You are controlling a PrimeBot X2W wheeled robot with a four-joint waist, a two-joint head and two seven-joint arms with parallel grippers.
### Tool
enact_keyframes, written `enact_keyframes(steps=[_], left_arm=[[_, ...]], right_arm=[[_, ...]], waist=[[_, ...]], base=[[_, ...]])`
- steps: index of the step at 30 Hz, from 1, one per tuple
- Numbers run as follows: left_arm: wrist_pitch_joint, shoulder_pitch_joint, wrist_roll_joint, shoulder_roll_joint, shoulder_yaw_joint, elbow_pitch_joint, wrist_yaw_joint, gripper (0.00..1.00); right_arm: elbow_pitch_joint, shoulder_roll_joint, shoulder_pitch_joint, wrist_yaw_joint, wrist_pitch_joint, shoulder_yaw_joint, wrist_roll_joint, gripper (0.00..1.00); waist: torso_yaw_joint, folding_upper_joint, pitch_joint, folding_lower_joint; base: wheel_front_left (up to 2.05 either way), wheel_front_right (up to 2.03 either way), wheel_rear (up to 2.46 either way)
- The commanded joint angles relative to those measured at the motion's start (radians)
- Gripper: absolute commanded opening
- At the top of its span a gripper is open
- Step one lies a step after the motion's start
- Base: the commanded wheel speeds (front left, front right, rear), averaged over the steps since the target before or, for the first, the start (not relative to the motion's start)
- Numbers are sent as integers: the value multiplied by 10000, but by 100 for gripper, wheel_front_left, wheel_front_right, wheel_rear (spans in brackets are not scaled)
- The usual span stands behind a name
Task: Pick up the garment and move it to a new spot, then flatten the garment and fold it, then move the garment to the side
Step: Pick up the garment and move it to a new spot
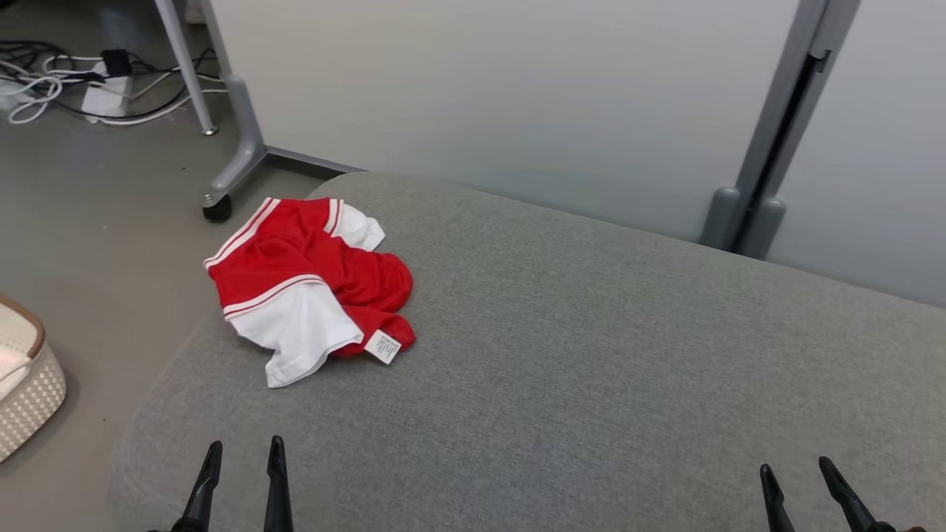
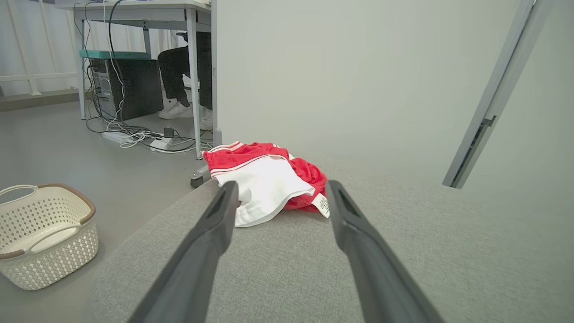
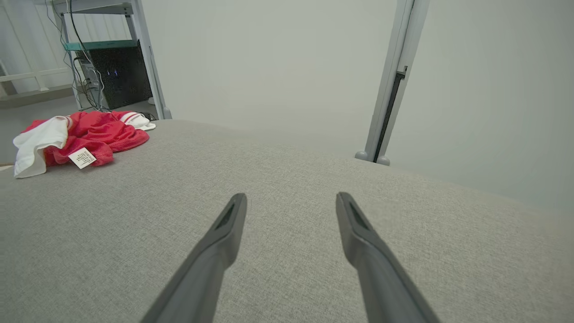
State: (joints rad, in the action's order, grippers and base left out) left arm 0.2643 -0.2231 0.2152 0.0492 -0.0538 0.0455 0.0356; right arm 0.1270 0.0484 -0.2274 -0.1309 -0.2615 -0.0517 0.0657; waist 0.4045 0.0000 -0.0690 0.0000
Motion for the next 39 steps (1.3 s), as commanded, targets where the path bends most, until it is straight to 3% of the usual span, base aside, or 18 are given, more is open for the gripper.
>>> enact_keyframes(steps=[1, 8, 12, 16, 17, 22, 28, 29, 30, 31, 39], left_arm=[[-3, 159, 26, 34, -17, 24, -82, 100], [-64, 1697, 703, 25, -96, 903, -511, 100], [-740, 3709, 1412, 17, -173, 1873, -731, 100], [-1639, 5438, 1493, 204, -193, 2868, -671, 100], [-1969, 6656, 1600, 326, -57, 3566, -622, 100], [-2686, 8301, 1795, 620, 166, 5595, -508, 100], [-3720, 9671, 1987, 1189, 372, 8425, -340, 100], [-3738, 9762, 2019, 1244, 394, 8706, -398, 93], [-3721, 9858, 2054, 1322, 411, 8937, -514, 4], [-3641, 9960, 2104, 1363, 427, 9114, -651, 0], [-2305, 10075, 2083, 1430, 208, 9178, -1220, 0]], right_arm=[[5, 46, 71, 3, -54, -21, -38, 100], [-297, 103, 522, 3, -54, -336, -691, 100], [-583, 684, 1095, 3, -53, -260, -981, 100], [-807, 1272, 1589, 3, 6, -229, -1021, 100], [-1000, 1587, 1885, 3, 119, -234, -973, 100], [-1238, 1931, 2271, 3, 254, -92, -893, 100], [-1224, 1782, 2381, 3, 300, 159, -634, 100], [-1226, 1741, 2385, 3, 295, 174, -600, 100], [-1224, 1720, 2391, 3, 289, 168, -568, 100], [-1216, 1708, 2386, 3, 282, 117, -543, 100], [-720, 1349, 2177, 3, 114, 107, -408, 100]], waist=[[296, 0, 63, 0], [72, 0, 1488, 0], [-151, 0, 3036, 0], [-297, 0, 4116, 0], [-415, 0, 4716, 0], [-738, 0, 5361, 0], [-1265, 0, 5446, 0], [-1336, 0, 5421, 0], [-1391, 0, 5396, 0], [-1416, 0, 5368, 0], [-1420, 0, 4342, 0]], base=[[0, 0, 0], [0, 0, 0], [0, 0, 0], [0, 0, 0], [0, 0, 0], [0, 0, 0], [0, 0, 0], [0, 0, 0], [0, 0, 0], [0, 0, 0], [0, 0, 0]])
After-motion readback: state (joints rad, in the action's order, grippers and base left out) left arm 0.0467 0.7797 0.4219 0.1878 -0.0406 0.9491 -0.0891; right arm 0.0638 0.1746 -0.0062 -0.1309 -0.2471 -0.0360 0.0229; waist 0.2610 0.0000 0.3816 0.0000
